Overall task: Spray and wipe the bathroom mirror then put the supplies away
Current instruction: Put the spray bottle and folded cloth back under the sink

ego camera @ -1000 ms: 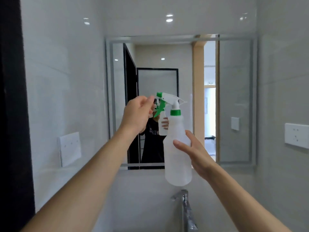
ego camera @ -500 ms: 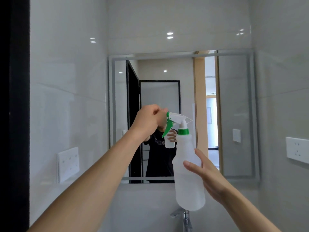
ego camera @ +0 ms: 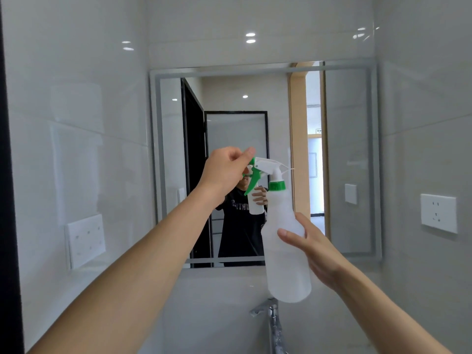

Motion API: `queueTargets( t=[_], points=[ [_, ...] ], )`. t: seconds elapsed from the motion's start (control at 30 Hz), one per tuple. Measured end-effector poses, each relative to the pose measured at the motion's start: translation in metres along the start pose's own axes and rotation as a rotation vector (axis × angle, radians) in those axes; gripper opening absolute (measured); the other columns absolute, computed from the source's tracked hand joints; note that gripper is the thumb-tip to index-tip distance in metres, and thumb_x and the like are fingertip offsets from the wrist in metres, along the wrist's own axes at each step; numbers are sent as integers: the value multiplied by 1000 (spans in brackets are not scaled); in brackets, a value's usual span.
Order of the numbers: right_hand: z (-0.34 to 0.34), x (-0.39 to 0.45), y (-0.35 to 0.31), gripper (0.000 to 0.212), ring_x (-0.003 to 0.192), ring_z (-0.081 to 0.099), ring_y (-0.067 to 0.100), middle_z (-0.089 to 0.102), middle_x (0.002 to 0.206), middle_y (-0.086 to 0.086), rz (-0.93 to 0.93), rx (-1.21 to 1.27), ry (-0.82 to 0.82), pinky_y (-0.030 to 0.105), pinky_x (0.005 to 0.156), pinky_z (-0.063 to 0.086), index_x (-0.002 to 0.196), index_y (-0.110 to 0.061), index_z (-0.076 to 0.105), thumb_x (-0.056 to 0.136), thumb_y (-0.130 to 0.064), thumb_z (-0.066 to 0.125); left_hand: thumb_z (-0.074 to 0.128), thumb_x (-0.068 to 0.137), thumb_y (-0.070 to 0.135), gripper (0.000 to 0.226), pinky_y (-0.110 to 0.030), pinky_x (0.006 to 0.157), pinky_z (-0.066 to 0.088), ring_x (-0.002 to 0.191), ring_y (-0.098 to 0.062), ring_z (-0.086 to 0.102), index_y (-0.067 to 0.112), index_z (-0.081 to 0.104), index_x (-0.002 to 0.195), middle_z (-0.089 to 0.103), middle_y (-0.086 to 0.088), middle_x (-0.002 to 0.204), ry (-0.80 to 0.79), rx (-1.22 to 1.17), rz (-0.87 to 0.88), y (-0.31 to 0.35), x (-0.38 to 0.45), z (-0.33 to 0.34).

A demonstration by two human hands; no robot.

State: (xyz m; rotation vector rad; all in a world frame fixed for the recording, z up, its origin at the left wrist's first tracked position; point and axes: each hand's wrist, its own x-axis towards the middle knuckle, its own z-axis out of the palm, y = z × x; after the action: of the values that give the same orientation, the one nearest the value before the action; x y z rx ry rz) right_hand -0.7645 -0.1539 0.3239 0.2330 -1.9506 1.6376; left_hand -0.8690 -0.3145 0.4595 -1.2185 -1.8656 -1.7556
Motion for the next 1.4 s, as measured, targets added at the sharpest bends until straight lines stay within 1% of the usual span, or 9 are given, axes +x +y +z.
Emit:
queueTargets(
  t=[0.13, 0.23, 0.43, 0.57, 0.73, 0.83, 1.1, 1.27, 1.4],
  points=[
    [-8, 2, -2, 77, 114, 67, 17, 63, 135, -8, -7, -16, -16, 40, 93, 58, 143, -40, 46, 72, -47, 77, 55, 102, 26, 35, -9, 43, 41, 41, 2, 54, -3, 65, 85, 63, -12, 78, 15, 92, 61, 2, 2, 5],
    [-12, 3, -3, 76, 115, 67, 14, 64, 134, -11, 0, -19, -11, 40, 95, 55, 145, -41, 44, 76, -46, 76, 55, 102, 23, 30, -11, 42, 42, 41, 0, 49, 4, 61, 79, 57, -16, 80, -8, 61, 63, 2, 6, 7],
    [-23, 7, -10, 85, 117, 66, 24, 67, 129, -2, 23, -2, -39, 51, 101, 52, 146, -36, 44, 70, -51, 79, 56, 101, 15, 25, -13, 41, 42, 54, -4, 54, 15, 58, 77, 53, -4, 82, -30, 85, 192, 9, 7, 10],
    [-31, 8, -14, 74, 113, 68, 27, 70, 123, 1, 22, -24, -37, 53, 98, 54, 141, -36, 48, 74, -50, 78, 58, 100, 19, 18, -27, 57, 54, 68, -11, 59, 18, 63, 82, 63, 0, 84, -7, 123, 252, 8, 12, 13],
    [-39, 9, -16, 70, 109, 70, 25, 71, 119, 1, 30, -60, 43, 55, 98, 54, 132, -31, 55, 71, -54, 80, 49, 104, 30, 30, -18, 52, 50, 71, -14, 63, 6, 65, 97, 67, -7, 91, 100, 26, 104, 2, -4, 31],
    [-46, 10, -18, 73, 107, 70, 28, 70, 118, 5, 23, -54, 107, 57, 97, 54, 127, -26, 57, 65, -57, 81, 49, 102, 26, 21, -27, 65, 52, 73, -14, 64, 14, 60, 90, 68, -6, 90, 155, 107, 43, -19, -24, 42],
    [-59, 5, -15, 65, 106, 70, 24, 68, 119, 2, 16, -88, 228, 52, 90, 59, 128, -28, 53, 73, -54, 78, 55, 99, 26, 17, -42, 91, 56, 95, -13, 68, 20, 64, 112, 70, 5, 102, -131, 104, -122, -56, -91, 94],
    [-62, -7, -11, 63, 103, 71, 25, 68, 118, 3, 22, -103, 290, 49, 85, 61, 127, -28, 53, 75, -54, 76, 57, 99, 31, 27, -28, 91, 53, 103, -5, 66, 25, 59, 125, 71, 8, 113, -192, 26, -142, -66, -116, 119],
    [-65, -22, -5, 39, 96, 73, 20, 71, 110, 0, 19, -189, 336, 44, 83, 62, 121, -26, 59, 89, -44, 71, 57, 94, 43, 39, -44, 96, 55, 109, -8, 66, 32, 55, 131, 70, 11, 118, -253, -33, -156, -77, -134, 138]
  ],
)
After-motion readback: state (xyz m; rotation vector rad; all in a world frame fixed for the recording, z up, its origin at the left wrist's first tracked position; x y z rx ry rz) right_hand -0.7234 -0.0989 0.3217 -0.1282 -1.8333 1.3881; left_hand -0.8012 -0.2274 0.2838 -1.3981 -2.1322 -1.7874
